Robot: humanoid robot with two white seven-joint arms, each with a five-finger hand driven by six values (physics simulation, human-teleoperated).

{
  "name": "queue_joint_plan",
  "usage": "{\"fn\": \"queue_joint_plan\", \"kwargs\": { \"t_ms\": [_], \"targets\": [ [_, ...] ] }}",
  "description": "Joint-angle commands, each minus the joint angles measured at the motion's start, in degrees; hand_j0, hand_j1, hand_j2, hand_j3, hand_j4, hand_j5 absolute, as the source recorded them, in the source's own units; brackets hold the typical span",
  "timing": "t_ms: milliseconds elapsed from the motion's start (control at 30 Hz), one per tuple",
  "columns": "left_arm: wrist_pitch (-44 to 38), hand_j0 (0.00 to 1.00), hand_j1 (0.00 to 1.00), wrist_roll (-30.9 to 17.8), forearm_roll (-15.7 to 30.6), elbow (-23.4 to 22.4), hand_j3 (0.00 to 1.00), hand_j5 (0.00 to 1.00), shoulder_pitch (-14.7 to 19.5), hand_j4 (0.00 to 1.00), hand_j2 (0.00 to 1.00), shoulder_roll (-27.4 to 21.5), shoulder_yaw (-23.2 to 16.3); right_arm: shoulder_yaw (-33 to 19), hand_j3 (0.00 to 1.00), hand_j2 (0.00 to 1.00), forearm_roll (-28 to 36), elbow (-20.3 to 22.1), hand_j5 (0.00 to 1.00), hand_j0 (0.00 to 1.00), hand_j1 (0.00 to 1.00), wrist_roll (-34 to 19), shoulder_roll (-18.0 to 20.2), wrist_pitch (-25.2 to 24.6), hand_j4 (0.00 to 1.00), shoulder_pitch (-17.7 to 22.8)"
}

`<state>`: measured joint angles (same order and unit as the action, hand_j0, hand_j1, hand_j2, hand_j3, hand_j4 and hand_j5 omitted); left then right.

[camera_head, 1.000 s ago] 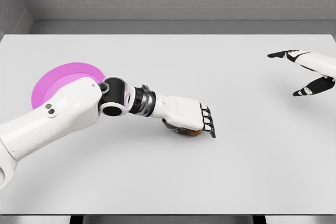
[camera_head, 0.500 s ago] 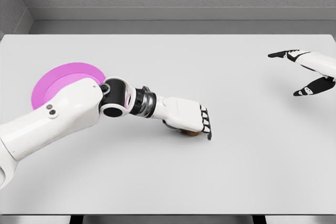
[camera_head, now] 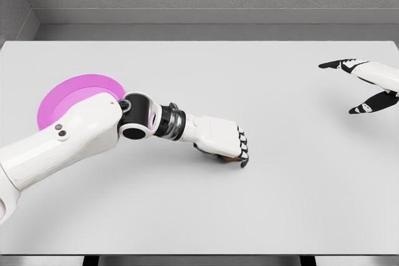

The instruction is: Put the apple on the plate with both arms

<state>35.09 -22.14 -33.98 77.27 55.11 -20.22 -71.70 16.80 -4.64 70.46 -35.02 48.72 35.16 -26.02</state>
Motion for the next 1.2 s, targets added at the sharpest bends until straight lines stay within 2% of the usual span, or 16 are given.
{"fn": "queue_joint_plan", "kwargs": {
  "t_ms": [0,67,233,333,600,900,1167],
  "targets": [
    [-0.1,0.58,0.58,0.1,0.3,0.2,0.58,0.58,0.2,0.58,0.58,-0.3,0.1,0.0,1.0,1.0,0.4,0.0,1.0,1.0,1.0,0.0,0.1,-0.2,1.0,0.0],
    [-0.1,0.54,0.54,0.1,0.4,0.2,0.54,0.54,0.5,0.54,0.54,-0.7,0.2,0.0,1.0,1.0,0.4,0.0,1.0,1.0,1.0,0.0,0.1,-0.2,1.0,0.0],
    [-0.1,0.51,0.51,0.3,0.8,0.3,0.51,0.51,1.8,0.51,0.51,-3.6,0.8,0.0,1.0,1.0,0.4,0.0,1.0,1.0,1.0,0.0,0.1,-0.2,1.0,0.0],
    [-0.1,0.5,0.5,0.5,1.0,0.3,0.5,0.5,2.0,0.5,0.5,-6.0,3.0,0.0,1.0,1.0,0.4,0.0,1.0,1.0,1.0,0.0,0.2,-0.2,1.0,0.0],
    [-0.1,0.48,0.48,0.6,5.3,0.2,0.48,0.48,2.1,0.48,0.48,-17.1,9.9,0.0,1.0,1.0,0.4,0.0,1.0,1.0,1.0,0.0,0.1,-0.2,1.0,-0.1],
    [-0.1,0.48,0.48,0.5,5.6,-0.5,0.48,0.48,1.8,0.48,0.48,-27.2,12.1,0.0,1.0,1.0,0.4,0.0,1.0,1.0,1.0,0.0,0.1,-0.2,1.0,0.4],
    [-0.1,0.48,0.48,0.0,3.5,-13.3,0.48,0.48,1.5,0.48,0.48,-26.3,12.0,0.0,1.0,1.0,0.4,0.0,1.0,1.0,1.0,0.0,0.1,-0.2,1.0,0.4]
  ]
}}
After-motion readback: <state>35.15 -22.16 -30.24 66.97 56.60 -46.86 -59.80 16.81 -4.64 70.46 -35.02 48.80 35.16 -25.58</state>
